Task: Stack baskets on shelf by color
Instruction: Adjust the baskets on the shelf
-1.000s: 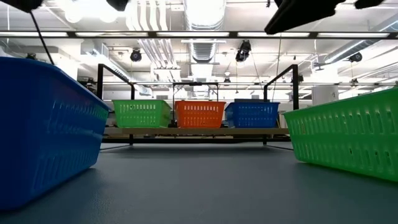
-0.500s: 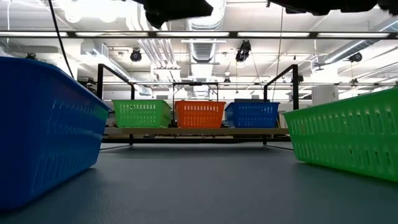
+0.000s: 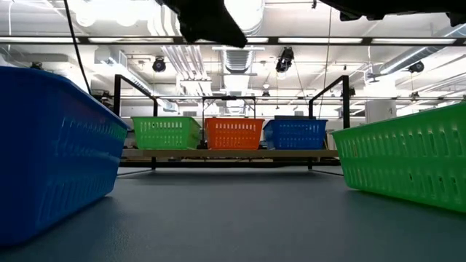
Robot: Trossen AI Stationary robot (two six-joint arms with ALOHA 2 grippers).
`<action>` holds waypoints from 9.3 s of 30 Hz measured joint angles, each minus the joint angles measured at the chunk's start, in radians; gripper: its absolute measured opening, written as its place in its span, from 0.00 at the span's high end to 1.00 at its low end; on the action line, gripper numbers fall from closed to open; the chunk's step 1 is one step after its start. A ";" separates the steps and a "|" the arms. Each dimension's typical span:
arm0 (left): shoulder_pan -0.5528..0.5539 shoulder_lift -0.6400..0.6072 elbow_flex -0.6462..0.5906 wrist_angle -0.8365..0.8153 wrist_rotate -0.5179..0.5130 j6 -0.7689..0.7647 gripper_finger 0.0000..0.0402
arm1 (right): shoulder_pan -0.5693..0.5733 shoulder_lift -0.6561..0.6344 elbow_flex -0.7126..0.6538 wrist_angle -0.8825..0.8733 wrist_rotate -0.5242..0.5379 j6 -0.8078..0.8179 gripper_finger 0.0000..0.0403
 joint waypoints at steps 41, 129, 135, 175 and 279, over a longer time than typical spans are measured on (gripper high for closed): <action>0.224 0.213 -0.018 0.045 0.022 0.193 0.80 | 0.001 -0.075 0.000 -0.141 0.010 0.053 0.98; 0.226 0.169 -0.027 -0.141 0.043 0.287 0.99 | 0.001 -0.074 0.000 -0.163 0.010 0.053 0.98; 0.226 0.169 -0.023 -0.140 0.044 0.262 0.99 | 0.001 -0.074 0.001 -0.163 0.010 0.053 0.98; 0.226 0.169 -0.023 -0.137 0.045 0.261 0.82 | 0.001 -0.074 0.001 -0.165 0.010 0.061 0.98; -0.166 -0.566 -0.554 0.307 -0.028 0.339 0.78 | -0.352 0.945 1.158 -1.396 -0.026 0.235 0.98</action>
